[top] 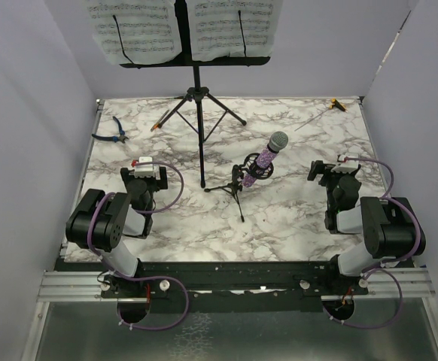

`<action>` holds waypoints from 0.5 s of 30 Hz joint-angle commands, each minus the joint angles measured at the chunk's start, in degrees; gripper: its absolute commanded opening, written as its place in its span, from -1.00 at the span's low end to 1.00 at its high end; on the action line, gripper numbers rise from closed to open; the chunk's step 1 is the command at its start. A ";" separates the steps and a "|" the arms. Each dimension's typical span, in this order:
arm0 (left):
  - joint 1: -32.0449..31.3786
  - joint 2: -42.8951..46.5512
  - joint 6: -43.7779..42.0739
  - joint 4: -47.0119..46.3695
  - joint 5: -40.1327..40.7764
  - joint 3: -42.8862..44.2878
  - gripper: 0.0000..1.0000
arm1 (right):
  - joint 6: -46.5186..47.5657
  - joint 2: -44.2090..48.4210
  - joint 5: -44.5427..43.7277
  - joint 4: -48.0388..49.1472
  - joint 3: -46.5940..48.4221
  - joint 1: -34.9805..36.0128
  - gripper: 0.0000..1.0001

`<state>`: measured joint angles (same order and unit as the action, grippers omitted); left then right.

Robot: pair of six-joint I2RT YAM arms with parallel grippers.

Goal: Set up the instrument practice props

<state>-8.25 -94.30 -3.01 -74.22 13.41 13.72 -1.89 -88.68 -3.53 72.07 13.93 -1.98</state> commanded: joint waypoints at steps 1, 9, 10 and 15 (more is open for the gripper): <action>0.19 -0.36 1.20 -0.84 1.23 0.79 0.98 | 0.57 0.08 0.63 -0.88 0.04 -0.22 1.00; 0.23 -0.36 1.47 -0.84 1.63 0.76 0.98 | 0.57 0.06 0.63 -0.88 0.04 -0.22 1.00; 0.20 -0.28 1.51 -0.84 1.70 0.72 0.98 | 0.59 0.09 0.63 -0.88 0.04 -0.23 1.00; 0.19 -0.36 1.51 -0.84 1.70 0.79 0.98 | 0.57 0.09 0.63 -0.88 0.04 -0.22 1.00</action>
<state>-8.25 -94.30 -2.48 -74.08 14.00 13.74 -1.89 -88.68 -3.53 71.81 13.93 -1.98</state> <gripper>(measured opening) 0.988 0.998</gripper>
